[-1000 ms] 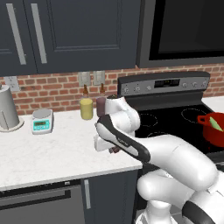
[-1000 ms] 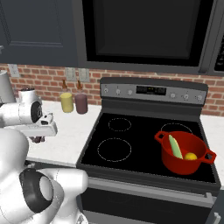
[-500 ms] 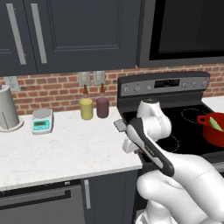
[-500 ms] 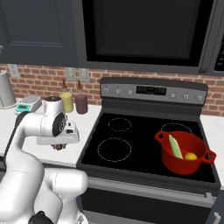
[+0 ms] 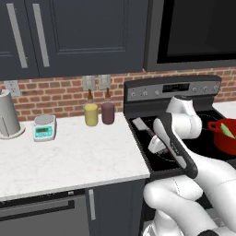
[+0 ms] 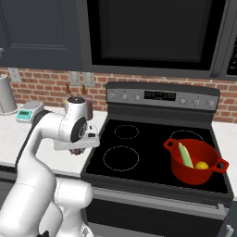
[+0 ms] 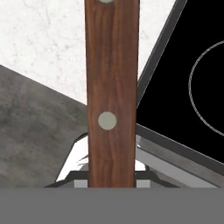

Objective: Put the lemon and corn in the pot. Retrieve the spatula and lightly stir the vegetables in the pot.

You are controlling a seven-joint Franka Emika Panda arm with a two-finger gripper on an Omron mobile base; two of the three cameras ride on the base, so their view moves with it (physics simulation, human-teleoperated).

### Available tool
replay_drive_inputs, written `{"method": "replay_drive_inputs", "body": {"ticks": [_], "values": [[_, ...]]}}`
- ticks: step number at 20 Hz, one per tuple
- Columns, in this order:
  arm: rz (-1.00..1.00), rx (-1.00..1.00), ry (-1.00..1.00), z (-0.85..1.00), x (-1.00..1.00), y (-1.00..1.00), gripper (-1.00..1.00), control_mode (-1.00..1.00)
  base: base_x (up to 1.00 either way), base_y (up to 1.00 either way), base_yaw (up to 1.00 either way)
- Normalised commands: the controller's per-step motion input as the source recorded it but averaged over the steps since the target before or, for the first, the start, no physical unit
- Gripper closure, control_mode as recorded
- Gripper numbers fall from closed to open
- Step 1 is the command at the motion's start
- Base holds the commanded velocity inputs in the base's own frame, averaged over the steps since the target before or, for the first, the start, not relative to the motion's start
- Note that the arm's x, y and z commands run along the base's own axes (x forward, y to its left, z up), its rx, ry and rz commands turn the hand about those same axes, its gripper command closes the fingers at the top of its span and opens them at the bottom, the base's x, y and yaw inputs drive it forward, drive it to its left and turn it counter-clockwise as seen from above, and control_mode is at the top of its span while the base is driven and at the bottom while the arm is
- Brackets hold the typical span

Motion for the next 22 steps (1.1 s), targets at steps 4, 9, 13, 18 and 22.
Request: {"method": "replay_drive_inputs", "body": {"ticks": [4,9,13,18,22], "values": [[0.09,-0.01,0.03,0.65,0.05,-0.51,1.00,-1.00,0.00,0.00,0.00],[0.02,0.00,-0.01,0.18,0.00,-0.70,1.00,-1.00,0.00,0.00,0.00],[0.01,0.02,0.00,0.00,0.00,-0.66,1.00,-1.00,0.00,0.00,0.00],[0.03,0.04,0.00,0.00,0.02,-0.38,1.00,-1.00,0.00,0.00,0.00],[0.15,0.00,-0.01,0.06,0.01,-0.01,1.00,-1.00,0.00,0.00,0.00]]}}
